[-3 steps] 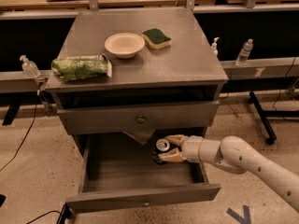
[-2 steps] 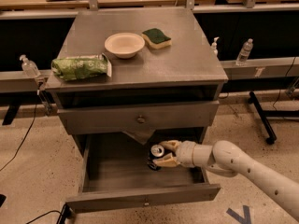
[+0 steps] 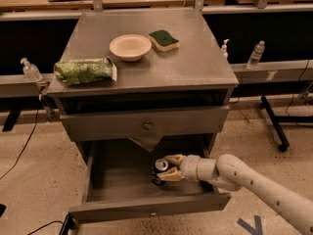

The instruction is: Place pepsi can into middle drawer

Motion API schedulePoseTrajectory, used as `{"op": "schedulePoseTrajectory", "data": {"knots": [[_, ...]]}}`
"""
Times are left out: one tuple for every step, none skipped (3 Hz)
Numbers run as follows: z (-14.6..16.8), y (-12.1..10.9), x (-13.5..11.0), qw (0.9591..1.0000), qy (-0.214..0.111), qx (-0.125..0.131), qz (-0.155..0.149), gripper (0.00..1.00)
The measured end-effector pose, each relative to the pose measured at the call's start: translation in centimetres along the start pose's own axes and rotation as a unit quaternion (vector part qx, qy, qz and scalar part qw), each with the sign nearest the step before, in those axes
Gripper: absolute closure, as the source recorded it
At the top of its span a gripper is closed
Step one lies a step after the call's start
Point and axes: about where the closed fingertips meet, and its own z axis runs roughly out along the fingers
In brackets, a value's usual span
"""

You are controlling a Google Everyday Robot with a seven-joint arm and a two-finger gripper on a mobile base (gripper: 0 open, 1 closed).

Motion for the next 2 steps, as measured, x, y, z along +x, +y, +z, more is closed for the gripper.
{"op": "schedulePoseTrajectory", "data": {"knots": [[0.52, 0.16, 0.80, 1.0000, 0.005, -0.004, 0.005, 0.59], [0.94, 0.40, 1.30, 0.9999, 0.009, -0.009, 0.002, 0.35]]}}
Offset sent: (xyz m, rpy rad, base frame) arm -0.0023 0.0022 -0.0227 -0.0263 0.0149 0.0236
